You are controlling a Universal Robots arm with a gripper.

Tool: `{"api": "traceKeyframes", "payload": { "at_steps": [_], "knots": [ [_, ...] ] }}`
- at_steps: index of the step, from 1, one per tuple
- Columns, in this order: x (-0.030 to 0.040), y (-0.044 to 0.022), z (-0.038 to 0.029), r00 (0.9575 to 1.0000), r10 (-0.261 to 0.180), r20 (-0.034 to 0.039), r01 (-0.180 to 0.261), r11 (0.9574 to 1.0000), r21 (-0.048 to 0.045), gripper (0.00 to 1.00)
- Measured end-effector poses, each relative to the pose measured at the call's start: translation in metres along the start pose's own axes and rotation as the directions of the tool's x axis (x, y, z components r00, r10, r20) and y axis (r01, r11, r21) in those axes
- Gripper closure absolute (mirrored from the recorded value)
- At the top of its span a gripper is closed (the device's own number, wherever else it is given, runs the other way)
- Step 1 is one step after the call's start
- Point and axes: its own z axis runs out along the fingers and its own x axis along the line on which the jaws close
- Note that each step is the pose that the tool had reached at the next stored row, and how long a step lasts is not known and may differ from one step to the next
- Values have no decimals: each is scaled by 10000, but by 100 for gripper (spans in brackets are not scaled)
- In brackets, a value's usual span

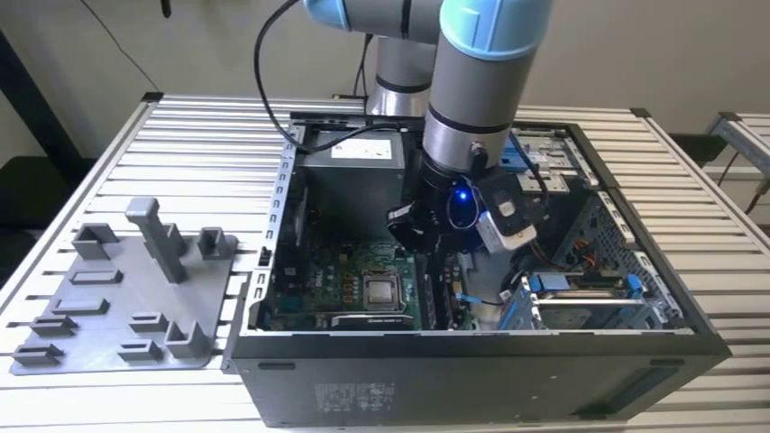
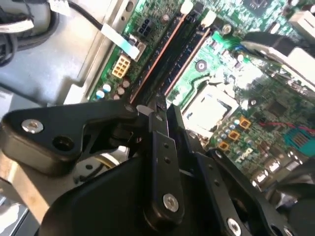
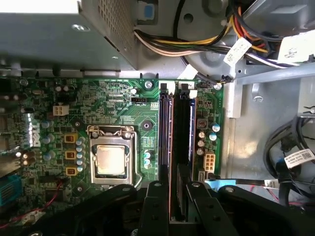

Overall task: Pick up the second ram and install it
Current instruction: 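Insert the second ram into the second slot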

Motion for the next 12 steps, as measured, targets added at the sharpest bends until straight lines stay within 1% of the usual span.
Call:
{"api": "traceKeyframes", "payload": {
  "at_steps": [3,4,5,6,7,12],
  "knots": [
    [0,0,-2,10000,0,0,0,10000,0,78],
    [0,0,-3,10000,0,-1,0,10000,3,80],
    [0,0,-3,10000,0,-1,0,10000,1,87],
    [0,0,-3,10000,0,-1,0,10000,2,87],
    [0,0,-4,10000,0,0,0,10000,1,89],
    [0,0,-6,10000,0,-1,0,10000,2,89]
  ]
}}
